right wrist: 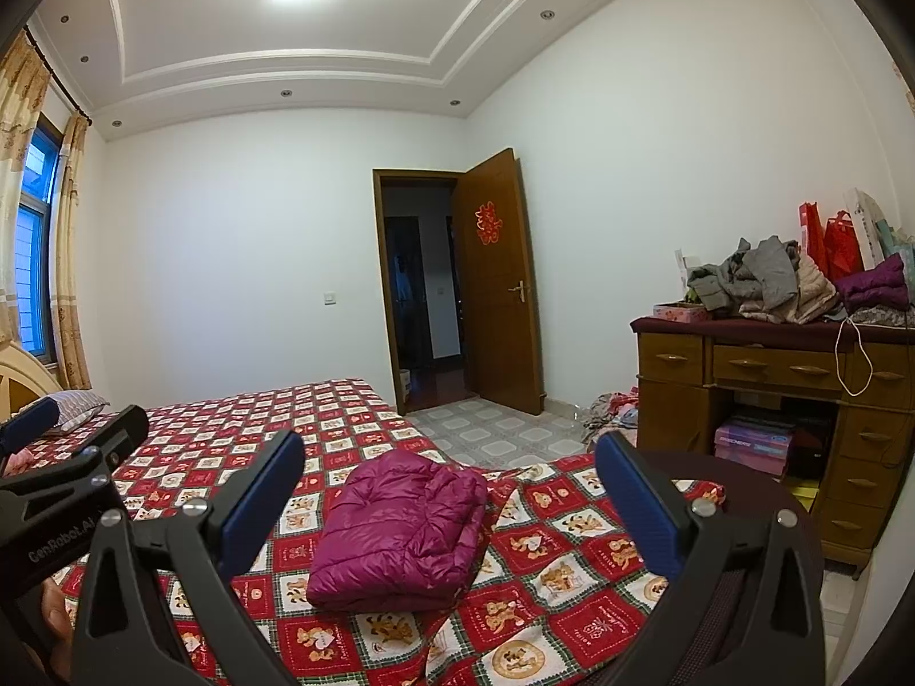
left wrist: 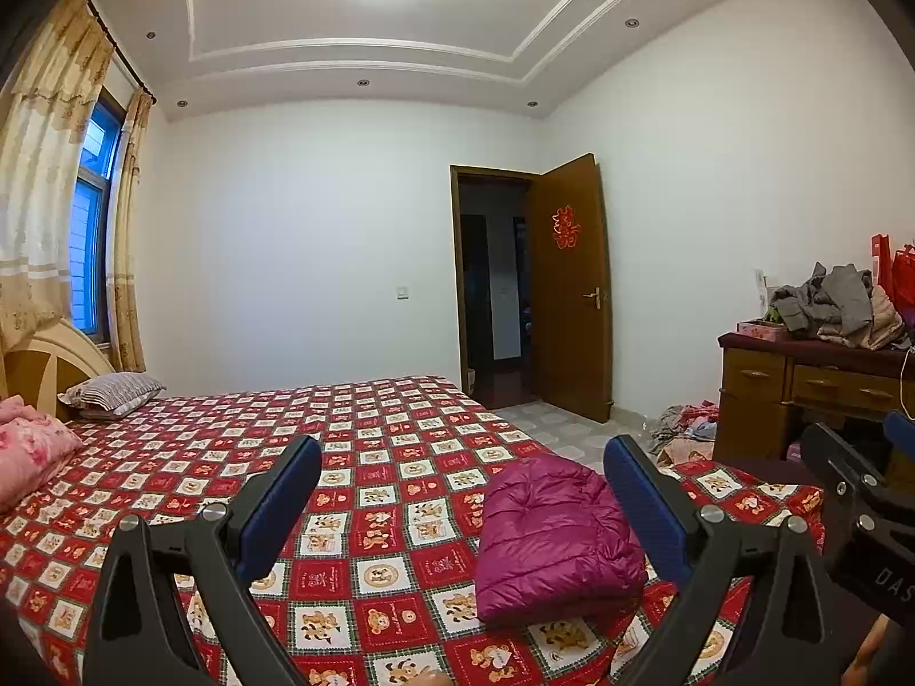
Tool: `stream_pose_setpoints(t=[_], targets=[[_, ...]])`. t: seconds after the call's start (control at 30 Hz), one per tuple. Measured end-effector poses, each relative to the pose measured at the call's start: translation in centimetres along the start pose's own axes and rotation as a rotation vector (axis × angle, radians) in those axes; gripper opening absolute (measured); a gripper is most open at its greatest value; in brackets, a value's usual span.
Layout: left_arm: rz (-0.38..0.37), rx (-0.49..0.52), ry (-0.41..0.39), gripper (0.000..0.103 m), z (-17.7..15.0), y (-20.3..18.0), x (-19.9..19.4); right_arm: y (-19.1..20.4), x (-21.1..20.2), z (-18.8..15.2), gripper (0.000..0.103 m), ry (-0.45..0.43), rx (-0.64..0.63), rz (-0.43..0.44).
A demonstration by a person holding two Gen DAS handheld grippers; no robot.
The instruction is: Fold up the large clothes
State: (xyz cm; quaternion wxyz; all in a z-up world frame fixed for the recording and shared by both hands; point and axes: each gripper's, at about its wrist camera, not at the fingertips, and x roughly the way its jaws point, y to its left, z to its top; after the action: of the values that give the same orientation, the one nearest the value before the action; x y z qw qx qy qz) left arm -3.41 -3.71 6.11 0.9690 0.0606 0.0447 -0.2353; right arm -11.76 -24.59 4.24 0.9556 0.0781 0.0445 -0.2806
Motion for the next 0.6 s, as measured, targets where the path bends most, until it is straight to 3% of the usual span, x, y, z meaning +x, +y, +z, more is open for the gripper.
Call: stream_pose_setpoints(t=[0.4,0.6], targets=[[0.032,0.015,-0.004,0.100,0.0,0.1,0.5,0.1,-0.5,0.0,0.103,-0.007,-0.014,-0.013],[0.009,-0.028,0.049,0.100,-0.2,0.7,1.5,0.0,-0.1,0.0,0.103,0.004,-0.026,-0.009]])
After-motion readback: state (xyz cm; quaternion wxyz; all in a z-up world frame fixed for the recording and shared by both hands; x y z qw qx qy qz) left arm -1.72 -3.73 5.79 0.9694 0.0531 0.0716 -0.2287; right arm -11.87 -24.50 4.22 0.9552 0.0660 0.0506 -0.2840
